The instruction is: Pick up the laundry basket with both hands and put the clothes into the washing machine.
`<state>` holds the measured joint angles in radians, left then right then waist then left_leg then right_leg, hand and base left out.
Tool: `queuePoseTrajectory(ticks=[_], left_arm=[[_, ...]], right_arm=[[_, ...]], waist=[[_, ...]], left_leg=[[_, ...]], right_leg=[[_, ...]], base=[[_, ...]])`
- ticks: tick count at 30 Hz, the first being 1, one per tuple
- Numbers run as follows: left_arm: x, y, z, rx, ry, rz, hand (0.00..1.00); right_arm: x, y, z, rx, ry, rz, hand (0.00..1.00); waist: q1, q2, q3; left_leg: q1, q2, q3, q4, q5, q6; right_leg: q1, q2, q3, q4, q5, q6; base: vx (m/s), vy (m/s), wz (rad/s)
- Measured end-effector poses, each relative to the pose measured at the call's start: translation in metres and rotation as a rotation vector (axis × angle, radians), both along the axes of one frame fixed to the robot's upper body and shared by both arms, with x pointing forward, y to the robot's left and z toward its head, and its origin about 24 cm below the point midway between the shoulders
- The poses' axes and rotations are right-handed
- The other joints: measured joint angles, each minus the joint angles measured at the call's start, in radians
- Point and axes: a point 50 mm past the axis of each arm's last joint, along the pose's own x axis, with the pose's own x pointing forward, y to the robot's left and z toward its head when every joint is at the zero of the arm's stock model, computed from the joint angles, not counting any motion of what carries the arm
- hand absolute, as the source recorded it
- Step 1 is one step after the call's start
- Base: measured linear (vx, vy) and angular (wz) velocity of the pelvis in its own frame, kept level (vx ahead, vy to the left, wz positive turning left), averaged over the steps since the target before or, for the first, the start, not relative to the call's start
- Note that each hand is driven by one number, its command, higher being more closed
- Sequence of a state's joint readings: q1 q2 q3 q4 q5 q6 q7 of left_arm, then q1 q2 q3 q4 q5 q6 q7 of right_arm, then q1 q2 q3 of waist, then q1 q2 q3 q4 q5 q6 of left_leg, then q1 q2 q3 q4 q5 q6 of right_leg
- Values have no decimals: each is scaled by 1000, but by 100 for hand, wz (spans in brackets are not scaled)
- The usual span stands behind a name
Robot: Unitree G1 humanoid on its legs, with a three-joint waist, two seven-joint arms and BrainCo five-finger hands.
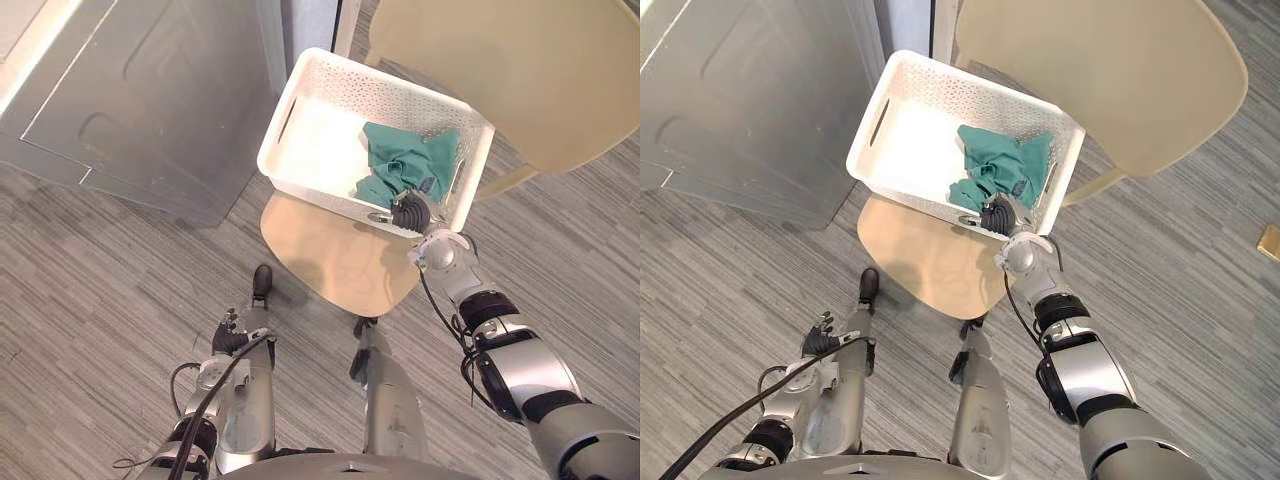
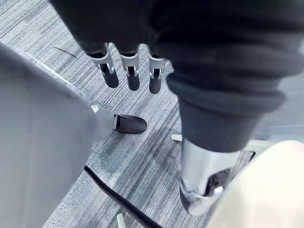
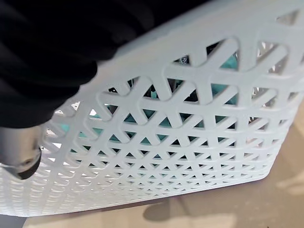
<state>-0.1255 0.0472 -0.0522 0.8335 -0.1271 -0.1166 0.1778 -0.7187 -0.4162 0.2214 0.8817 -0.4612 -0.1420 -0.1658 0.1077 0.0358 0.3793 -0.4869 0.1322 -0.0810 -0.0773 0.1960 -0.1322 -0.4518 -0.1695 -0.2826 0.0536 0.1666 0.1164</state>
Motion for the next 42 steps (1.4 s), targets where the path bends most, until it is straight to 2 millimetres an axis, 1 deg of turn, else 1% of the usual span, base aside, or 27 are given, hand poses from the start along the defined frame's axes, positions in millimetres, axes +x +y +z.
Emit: queuePoseTrajectory(ticks=[6,9,10,11,12,13,14,15,16,17,19,20,22,23,24,25,26,30,32,33,36,39,42], left_arm=[[0,1,0,-1,1,17,0],[-1,1,-1,-14,6,27,0],[-1,0,-1,-19,10,29,0],[-1,-2,-1,-25,11,34,0],[-1,-2,-1,-27,10,35,0],[-1,-2,-1,-27,10,36,0],[-2,-2,-2,-31,22,39,0],[-5,-5,-4,-40,34,42,0],[-7,-5,-6,-49,43,56,0],[-6,-5,-6,-52,41,59,0],[-5,-3,-5,-53,37,70,0],[-7,-2,-6,-54,45,76,0],[-8,-3,-7,-57,49,78,0],[-8,-4,-7,-58,51,79,0],[-8,-4,-7,-58,51,79,0],[-8,-4,-7,-59,48,79,0],[-8,-4,-7,-58,48,79,0],[-9,-1,-7,-50,52,86,0],[-9,3,-7,-40,53,89,0],[-9,4,-7,-39,53,91,0],[-10,7,-9,-33,65,97,0],[-12,14,-9,-24,70,117,0],[-14,21,-11,-8,85,131,0]], right_arm=[[0,-2,0,28,-10,-30,100],[0,-1,0,167,-13,-55,100],[-1,-2,-3,229,-7,-68,100],[-3,-4,-5,311,-10,-91,100],[-3,-4,-3,357,-20,-94,100],[-5,-3,-3,456,-38,-103,100],[-9,-2,-8,539,-38,-110,100],[-8,1,-4,570,-49,-94,100],[-12,9,-7,671,-51,-78,100],[-14,14,-9,709,-49,-73,100],[-17,26,-10,874,-64,-56,100],[-17,38,-12,958,-50,-48,100],[-18,47,-15,1035,-33,-42,100],[-18,54,-17,1096,-20,-34,100],[-18,57,-17,1134,-16,-34,100],[-18,58,-16,1216,-26,-47,100],[-17,56,-13,1262,-42,-57,100],[-14,53,-7,1334,-63,-60,100],[-15,58,-8,1359,-47,-47,100],[-15,60,-7,1358,-46,-37,100],[-18,65,0,1363,-63,14,100],[-22,71,-4,1374,-37,40,100],[-27,71,-8,1391,-27,50,100]], waist=[[5,0,0],[7,-1,-7],[13,0,-16],[21,-1,-23],[23,-2,-25],[22,-4,-25],[22,-16,-29],[24,-11,-31],[21,-9,-33],[17,-9,-33],[12,-10,-33],[19,-11,-32],[28,-11,-32],[28,-12,-32],[26,-12,-32],[24,-13,-31],[24,-14,-30],[23,-28,-23],[23,-41,-15],[21,-43,-14],[16,-47,-12],[15,-60,-5],[9,-73,-6]], left_leg=[[0,0,0,0,0,0],[-1,0,1,0,-1,-1],[-1,1,2,0,-2,-2],[-1,1,4,0,-10,-12],[-1,2,5,-1,-18,-22],[-1,0,22,-6,-40,-43],[-10,-16,57,45,-13,-9],[-8,-17,65,79,-23,-8],[-1,-23,68,72,-2,5],[2,-27,69,63,-2,5],[22,-31,76,11,15,4],[29,-26,78,-1,27,4],[33,-25,79,-1,28,4],[38,-23,79,-2,34,5],[40,-22,79,-2,38,5],[43,-22,80,-4,43,7],[47,-23,81,-6,44,6],[62,-19,82,-6,45,8],[80,-11,83,-7,42,6],[83,-9,83,-7,36,0],[89,-1,83,-7,33,-3],[105,6,82,-7,26,-4],[114,10,81,-7,23,-4]], right_leg=[[1,0,0,0,3,-2],[1,0,-1,0,3,-2],[1,0,-1,-1,3,-2],[1,0,-1,-2,3,-2],[3,0,-2,-4,3,-2],[11,-7,-3,-22,3,-2],[8,-29,2,-32,3,-1],[10,-26,6,-27,6,10],[13,-26,23,-31,17,17],[15,-31,21,-34,17,16],[15,-35,17,-33,18,15],[16,-34,15,-32,18,14],[21,-33,13,-31,18,14],[28,-33,10,-31,17,13],[32,-32,8,-31,17,12],[37,-31,6,-31,17,10],[41,-30,5,-31,17,10],[59,-24,4,-37,17,11],[78,-14,4,-44,16,9],[80,-12,5,-44,15,8],[90,-1,5,-55,15,7],[112,5,3,-70,11,1],[124,13,2,-74,10,-2]], base=[[-22,-58,1],[-15,-56,1],[-11,-58,0],[-9,-59,2],[-12,-54,12],[-20,-11,14],[0,0,0],[6,16,-18],[18,-1,-15],[12,0,5],[13,-28,19],[7,-42,6],[12,-48,0],[18,-49,2],[18,-46,4],[17,-48,5],[15,-50,4],[20,-53,-1],[14,-69,-5],[5,-60,-5],[-8,-62,-4],[-6,-41,-3],[-2,-42,0]])
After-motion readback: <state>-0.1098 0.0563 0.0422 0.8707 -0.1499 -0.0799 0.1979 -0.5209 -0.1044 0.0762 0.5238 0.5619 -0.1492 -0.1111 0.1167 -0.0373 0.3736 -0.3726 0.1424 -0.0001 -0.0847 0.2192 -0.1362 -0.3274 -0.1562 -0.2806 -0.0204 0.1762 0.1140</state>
